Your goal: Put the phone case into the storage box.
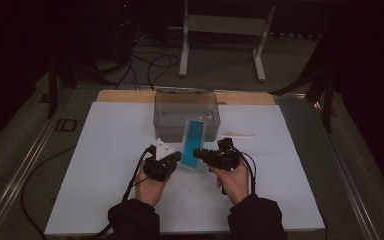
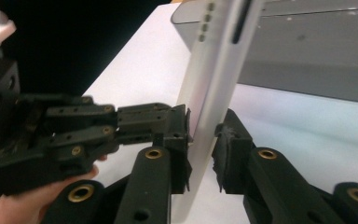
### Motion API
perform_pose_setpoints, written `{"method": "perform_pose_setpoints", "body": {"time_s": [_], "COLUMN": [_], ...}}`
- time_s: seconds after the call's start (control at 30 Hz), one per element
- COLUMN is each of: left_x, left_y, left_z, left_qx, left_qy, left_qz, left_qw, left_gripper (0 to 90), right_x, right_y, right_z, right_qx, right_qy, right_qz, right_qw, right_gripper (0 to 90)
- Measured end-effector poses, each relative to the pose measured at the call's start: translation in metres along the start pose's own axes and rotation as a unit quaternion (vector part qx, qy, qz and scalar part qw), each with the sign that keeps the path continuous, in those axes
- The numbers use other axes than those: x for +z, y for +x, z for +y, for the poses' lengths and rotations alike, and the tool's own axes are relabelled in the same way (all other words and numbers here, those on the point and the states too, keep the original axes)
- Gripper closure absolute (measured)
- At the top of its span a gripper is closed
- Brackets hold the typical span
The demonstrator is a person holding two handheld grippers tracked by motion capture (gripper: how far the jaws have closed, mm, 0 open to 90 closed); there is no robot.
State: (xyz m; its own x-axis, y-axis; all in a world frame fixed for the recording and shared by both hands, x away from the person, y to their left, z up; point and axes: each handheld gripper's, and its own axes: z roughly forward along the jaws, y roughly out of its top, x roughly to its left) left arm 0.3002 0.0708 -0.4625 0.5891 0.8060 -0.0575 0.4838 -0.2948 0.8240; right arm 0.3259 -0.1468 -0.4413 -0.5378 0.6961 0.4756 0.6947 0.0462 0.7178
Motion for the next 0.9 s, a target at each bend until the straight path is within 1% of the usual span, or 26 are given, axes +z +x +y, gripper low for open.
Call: {"method": "perform_pose_setpoints", "body": {"time_s": [0.07, 0.1, 0.13, 0.2, 0.27, 0.3, 0.33, 0.4, 0.47, 0.57, 0.67, 0.73, 0.8, 0.87, 0.9], "left_x": [0.0, 0.0, 0.0, 0.001, 0.003, 0.003, 0.003, 0.004, 0.004, 0.002, -0.002, -0.005, -0.007, -0.01, -0.012], "left_y": [-0.002, -0.003, -0.003, -0.005, -0.005, -0.005, -0.005, -0.008, -0.008, -0.007, -0.004, -0.002, 0.001, 0.004, 0.005], "left_z": [-0.001, -0.002, -0.002, -0.003, -0.004, -0.004, -0.004, -0.003, -0.003, -0.003, -0.003, -0.003, -0.002, -0.002, -0.002], "left_qx": [-0.002, -0.004, -0.002, -0.004, -0.005, -0.004, -0.003, 0.005, 0.007, 0.009, 0.013, 0.015, 0.012, 0.009, 0.008], "left_qy": [0.001, 0.0, 0.002, 0.003, 0.005, 0.007, 0.006, 0.01, 0.008, 0.004, -0.001, -0.007, -0.01, -0.015, -0.016], "left_qz": [-0.001, -0.002, -0.004, -0.005, -0.007, -0.007, -0.015, -0.016, -0.016, -0.019, -0.018, -0.02, -0.024, -0.026, -0.024], "left_qw": [1.0, 1.0, 1.0, 1.0, 0.9999, 0.9999, 0.9999, 0.9998, 0.9998, 0.9998, 0.9997, 0.9997, 0.9996, 0.9995, 0.9996], "left_gripper": [88.9, 88.8, 88.7, 88.5, 88.4, 88.2, 90.0, 90.0, 90.0, 89.8, 85.4, 80.3, 76.6, 69.5, 65.0], "right_x": [0.0, 0.0, -0.001, -0.001, 0.0, 0.0, 0.0, 0.001, 0.001, 0.0, 0.0, -0.001, -0.001, -0.002, -0.002], "right_y": [0.0, 0.0, -0.001, -0.001, -0.002, -0.001, -0.001, 0.001, 0.004, 0.007, 0.008, 0.007, 0.007, 0.007, 0.007], "right_z": [0.002, 0.002, 0.003, 0.004, 0.005, 0.006, 0.006, 0.007, 0.009, 0.011, 0.014, 0.015, 0.016, 0.017, 0.018], "right_qx": [0.022, 0.027, 0.031, 0.031, 0.033, 0.03, 0.027, 0.007, 0.002, -0.008, -0.011, -0.01, -0.01, -0.011, -0.011], "right_qy": [0.009, 0.013, 0.015, 0.019, 0.026, 0.032, 0.038, 0.045, 0.047, 0.049, 0.05, 0.053, 0.054, 0.056, 0.057], "right_qz": [-0.005, -0.006, -0.011, -0.019, -0.021, -0.023, -0.026, -0.038, -0.038, -0.045, -0.048, -0.046, -0.048, -0.047, -0.047], "right_qw": [0.9997, 0.9995, 0.9994, 0.9992, 0.9989, 0.9988, 0.9986, 0.9983, 0.9982, 0.9977, 0.9975, 0.9974, 0.9973, 0.9972, 0.9972], "right_gripper": [79.3, 79.9, 80.6, 81.1, 81.8, 82.0, 82.4, 82.5, 82.5, 82.5, 82.5, 82.5, 82.5, 82.5, 82.5]}}
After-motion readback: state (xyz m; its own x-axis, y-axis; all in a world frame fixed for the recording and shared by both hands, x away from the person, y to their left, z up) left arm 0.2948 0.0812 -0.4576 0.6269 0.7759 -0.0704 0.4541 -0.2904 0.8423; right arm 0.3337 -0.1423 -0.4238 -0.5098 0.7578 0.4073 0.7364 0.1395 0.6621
